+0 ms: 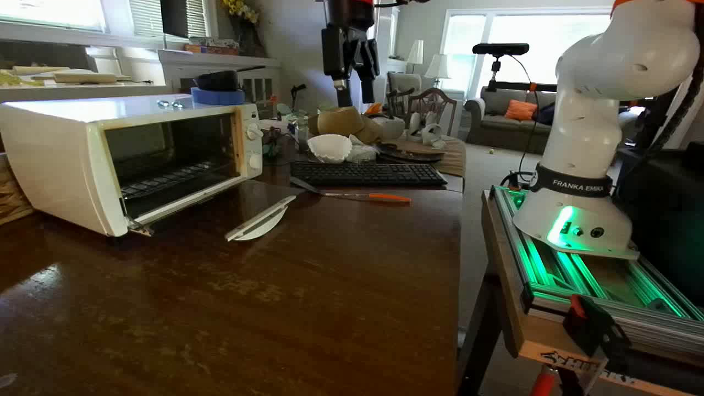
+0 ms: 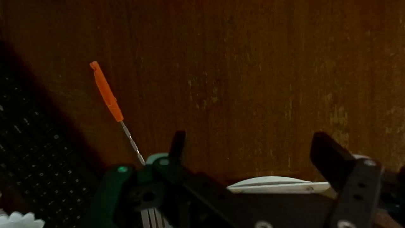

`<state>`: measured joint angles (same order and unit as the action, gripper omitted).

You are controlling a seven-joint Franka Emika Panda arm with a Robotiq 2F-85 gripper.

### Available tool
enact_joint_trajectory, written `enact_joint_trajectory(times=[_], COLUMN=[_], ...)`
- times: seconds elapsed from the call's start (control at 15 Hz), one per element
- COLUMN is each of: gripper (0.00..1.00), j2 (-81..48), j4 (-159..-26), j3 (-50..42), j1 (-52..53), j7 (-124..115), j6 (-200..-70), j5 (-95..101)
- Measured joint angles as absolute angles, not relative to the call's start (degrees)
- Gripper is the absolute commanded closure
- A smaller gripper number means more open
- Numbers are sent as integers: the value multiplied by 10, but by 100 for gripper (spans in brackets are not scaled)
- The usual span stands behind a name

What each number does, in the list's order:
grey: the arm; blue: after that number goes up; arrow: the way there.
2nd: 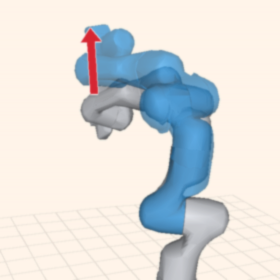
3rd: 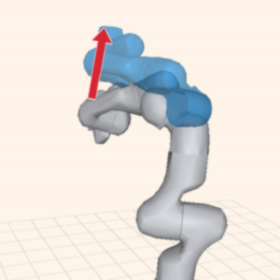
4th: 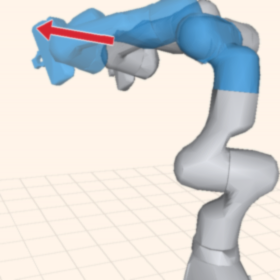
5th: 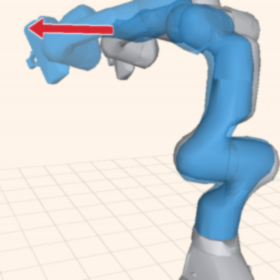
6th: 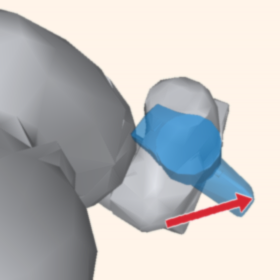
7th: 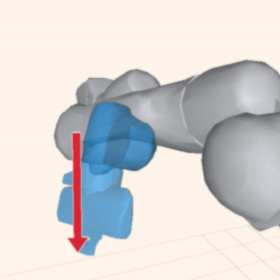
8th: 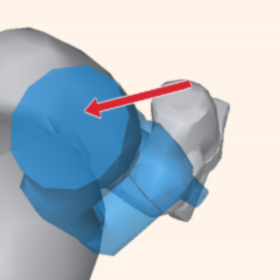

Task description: Remove two objects from the tray and place them on the counter.

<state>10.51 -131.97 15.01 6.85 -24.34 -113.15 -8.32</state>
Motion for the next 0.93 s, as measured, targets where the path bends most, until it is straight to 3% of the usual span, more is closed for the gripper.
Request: enact_joint_trajectory(times=[0.93], gripper=[0], j2=[105], j4=[-1318], j3=[141], j1=[68], j7=[-243], j6=[-1133], j5=[-83])
